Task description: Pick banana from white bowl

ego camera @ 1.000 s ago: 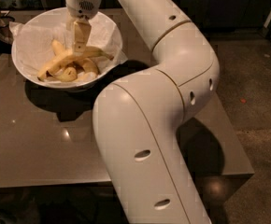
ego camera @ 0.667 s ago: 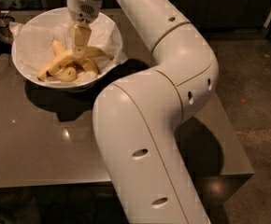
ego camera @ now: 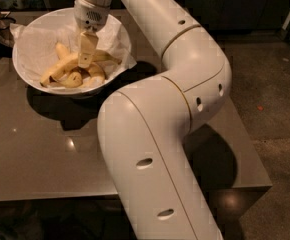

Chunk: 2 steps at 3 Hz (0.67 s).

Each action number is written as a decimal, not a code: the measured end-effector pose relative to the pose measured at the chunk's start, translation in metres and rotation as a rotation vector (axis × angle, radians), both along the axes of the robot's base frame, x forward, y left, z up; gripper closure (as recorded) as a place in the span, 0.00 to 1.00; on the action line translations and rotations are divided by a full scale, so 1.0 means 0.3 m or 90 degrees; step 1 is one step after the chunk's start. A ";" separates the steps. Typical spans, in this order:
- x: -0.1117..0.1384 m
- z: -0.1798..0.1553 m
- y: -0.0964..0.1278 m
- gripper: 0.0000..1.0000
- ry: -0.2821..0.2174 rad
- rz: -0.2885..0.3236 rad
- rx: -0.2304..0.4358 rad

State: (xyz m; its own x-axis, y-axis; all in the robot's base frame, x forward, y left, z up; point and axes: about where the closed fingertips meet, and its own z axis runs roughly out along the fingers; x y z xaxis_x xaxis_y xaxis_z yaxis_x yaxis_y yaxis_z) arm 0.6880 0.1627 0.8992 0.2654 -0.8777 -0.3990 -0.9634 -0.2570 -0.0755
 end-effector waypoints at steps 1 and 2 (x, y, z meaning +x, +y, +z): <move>-0.005 -0.032 0.007 0.37 0.019 -0.003 -0.002; -0.013 -0.059 0.014 0.37 0.038 -0.005 -0.003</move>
Offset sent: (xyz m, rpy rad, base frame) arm -0.0385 -0.0309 -0.0187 -0.1340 0.2241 0.0557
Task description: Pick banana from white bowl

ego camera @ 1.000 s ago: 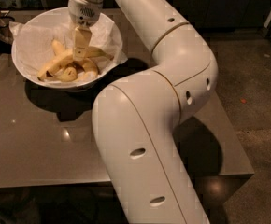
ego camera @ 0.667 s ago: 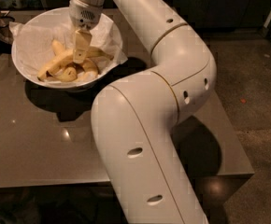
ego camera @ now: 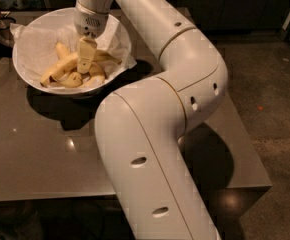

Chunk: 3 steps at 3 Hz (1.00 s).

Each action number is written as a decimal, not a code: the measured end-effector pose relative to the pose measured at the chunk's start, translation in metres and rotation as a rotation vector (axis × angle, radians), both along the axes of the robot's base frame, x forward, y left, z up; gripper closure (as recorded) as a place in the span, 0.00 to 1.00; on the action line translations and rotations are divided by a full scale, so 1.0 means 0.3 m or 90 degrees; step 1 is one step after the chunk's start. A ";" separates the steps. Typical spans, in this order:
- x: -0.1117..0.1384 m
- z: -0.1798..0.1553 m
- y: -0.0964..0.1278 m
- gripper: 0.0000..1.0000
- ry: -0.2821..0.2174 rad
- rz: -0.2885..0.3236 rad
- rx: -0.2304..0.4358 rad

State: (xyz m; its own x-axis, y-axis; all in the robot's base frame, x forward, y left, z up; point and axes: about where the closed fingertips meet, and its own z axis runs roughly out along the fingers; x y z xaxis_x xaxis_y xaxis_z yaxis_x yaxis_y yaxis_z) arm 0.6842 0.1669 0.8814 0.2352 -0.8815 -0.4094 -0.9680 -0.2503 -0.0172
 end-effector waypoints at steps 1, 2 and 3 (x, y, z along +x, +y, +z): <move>-0.007 -0.019 0.007 0.37 0.013 0.002 -0.001; -0.007 -0.020 0.008 0.55 0.013 0.002 -0.002; -0.007 -0.020 0.008 0.78 0.013 0.002 -0.002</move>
Offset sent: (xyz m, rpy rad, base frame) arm -0.0019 0.0021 -0.0053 -0.0021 0.0180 0.0021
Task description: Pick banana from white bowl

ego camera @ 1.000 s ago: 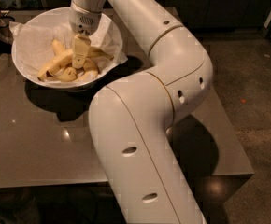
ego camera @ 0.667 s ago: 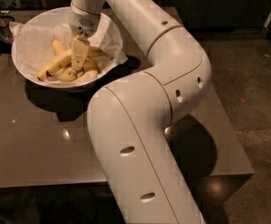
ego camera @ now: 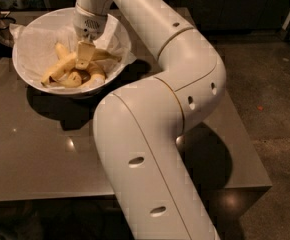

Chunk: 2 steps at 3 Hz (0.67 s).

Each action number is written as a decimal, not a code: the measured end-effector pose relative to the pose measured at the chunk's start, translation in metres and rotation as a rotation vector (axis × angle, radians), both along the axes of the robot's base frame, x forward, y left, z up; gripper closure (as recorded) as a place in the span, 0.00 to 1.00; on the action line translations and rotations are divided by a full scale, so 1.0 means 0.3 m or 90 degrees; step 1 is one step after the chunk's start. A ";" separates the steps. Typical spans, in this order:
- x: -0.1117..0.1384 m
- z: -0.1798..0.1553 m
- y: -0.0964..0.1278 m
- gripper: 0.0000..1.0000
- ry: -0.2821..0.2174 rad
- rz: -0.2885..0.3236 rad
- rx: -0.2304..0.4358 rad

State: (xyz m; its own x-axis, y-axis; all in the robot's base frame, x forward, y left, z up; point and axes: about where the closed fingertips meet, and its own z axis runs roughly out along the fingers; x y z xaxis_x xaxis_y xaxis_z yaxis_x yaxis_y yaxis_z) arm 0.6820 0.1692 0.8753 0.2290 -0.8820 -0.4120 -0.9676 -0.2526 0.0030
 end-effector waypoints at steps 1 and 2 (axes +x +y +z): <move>0.000 0.000 0.000 0.99 0.000 0.000 0.000; 0.000 0.000 0.000 1.00 0.000 0.000 0.000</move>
Offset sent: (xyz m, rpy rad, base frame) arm 0.0000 0.0000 0.0000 0.0000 0.0000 0.0000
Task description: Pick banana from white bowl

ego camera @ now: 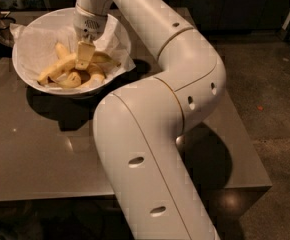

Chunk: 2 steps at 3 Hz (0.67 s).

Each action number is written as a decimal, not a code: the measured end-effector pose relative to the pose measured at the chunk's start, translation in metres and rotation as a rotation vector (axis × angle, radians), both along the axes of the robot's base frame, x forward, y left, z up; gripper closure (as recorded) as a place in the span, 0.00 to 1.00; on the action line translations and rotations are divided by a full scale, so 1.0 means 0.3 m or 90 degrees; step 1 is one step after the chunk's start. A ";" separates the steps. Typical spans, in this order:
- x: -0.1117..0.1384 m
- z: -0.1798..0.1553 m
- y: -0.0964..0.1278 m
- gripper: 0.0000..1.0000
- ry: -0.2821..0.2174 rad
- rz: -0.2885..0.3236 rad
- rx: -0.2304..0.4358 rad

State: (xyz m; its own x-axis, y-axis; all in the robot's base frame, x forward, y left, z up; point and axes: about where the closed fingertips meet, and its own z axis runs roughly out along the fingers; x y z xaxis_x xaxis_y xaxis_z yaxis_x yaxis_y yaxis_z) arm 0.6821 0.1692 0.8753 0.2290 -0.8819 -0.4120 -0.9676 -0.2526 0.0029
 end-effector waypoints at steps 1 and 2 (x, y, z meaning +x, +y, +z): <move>0.016 0.052 0.002 1.00 -0.030 -0.016 0.030; -0.012 0.159 -0.031 1.00 -0.070 -0.034 0.072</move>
Offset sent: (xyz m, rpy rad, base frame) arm -0.0508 -0.0351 0.0856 0.1811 -0.1834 -0.0808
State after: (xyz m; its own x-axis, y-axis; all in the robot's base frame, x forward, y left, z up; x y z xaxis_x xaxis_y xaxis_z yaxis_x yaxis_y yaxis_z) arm 0.6783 0.1600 0.9229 0.2319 -0.8438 -0.4840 -0.9726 -0.1931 -0.1295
